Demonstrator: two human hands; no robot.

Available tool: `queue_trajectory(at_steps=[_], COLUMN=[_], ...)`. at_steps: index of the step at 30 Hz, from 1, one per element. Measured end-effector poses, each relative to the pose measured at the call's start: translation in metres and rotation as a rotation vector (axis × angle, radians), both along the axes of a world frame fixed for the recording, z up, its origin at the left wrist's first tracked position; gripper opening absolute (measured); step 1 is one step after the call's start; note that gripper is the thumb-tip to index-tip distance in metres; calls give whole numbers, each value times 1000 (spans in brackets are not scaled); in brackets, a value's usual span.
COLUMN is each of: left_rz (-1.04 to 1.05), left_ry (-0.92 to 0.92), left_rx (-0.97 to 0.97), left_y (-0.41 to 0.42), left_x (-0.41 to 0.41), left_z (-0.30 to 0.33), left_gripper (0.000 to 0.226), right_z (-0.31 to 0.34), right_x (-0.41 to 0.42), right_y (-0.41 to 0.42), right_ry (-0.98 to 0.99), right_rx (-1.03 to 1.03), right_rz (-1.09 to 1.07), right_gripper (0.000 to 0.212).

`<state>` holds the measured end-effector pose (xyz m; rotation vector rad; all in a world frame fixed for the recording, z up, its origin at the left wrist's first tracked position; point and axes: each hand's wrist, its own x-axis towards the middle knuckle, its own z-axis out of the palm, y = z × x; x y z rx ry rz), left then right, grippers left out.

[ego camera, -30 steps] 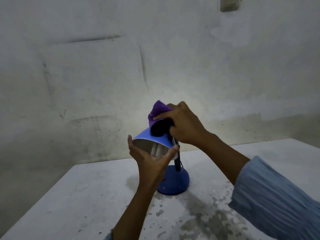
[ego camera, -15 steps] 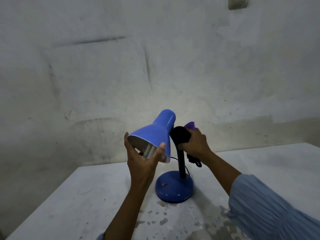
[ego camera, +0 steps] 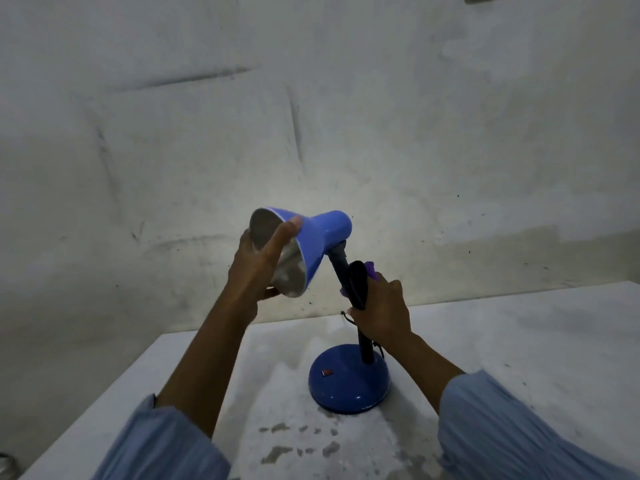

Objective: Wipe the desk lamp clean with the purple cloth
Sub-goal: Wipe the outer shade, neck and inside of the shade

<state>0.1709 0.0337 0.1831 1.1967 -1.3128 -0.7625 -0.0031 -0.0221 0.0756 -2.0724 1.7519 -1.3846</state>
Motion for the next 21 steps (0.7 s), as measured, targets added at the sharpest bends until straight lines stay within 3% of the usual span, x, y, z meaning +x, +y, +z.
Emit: queue_trajectory(at_steps=[6,14,16,21], left_rz=[-45,-77,-84,-96], left_ry=[-96,-132,-122,-129], left_rx=[188,278,268,239], left_y=[-10,-17,-18,-16], left_x=[-5,0,1,1], left_z=[43,54,51,48], left_gripper=[95,94,94,92], right_z=[1,5,6,9], right_x=[2,-3,-8,-3], right_y=[4,4,9,30], right_ry=[-1,-12,-135,-570], right_rx=[7,60,35,-259], right_rz=[-27,18,34,24], right_gripper=[46,50,48,31])
